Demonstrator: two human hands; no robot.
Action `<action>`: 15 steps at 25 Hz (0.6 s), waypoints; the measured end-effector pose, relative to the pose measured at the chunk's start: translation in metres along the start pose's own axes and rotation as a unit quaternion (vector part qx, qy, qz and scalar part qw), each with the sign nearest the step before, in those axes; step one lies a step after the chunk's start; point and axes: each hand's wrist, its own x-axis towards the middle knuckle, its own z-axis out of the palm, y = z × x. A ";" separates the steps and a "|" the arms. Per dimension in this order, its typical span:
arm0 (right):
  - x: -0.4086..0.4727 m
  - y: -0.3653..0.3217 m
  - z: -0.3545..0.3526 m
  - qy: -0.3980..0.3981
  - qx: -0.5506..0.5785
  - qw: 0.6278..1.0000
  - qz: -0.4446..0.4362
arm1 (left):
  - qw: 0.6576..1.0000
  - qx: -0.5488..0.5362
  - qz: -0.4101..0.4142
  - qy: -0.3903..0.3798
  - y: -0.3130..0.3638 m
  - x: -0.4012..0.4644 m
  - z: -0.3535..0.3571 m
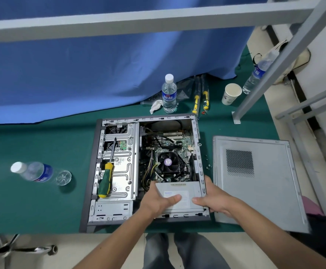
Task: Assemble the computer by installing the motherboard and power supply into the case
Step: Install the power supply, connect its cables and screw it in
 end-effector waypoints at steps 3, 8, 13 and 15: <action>0.000 0.001 0.000 -0.008 0.001 1.000 -0.011 | 1.000 0.022 0.008 0.014 0.000 -0.002 -0.001; 0.004 0.008 0.003 -0.002 0.078 0.997 -0.022 | 0.997 0.075 -0.005 0.023 0.007 -0.001 -0.008; 0.003 0.015 0.011 0.001 0.137 0.991 -0.007 | 0.999 0.049 0.000 0.020 -0.001 -0.003 -0.019; -0.001 0.013 0.012 0.005 0.135 0.991 -0.012 | 0.999 0.038 0.000 0.019 -0.002 -0.001 -0.021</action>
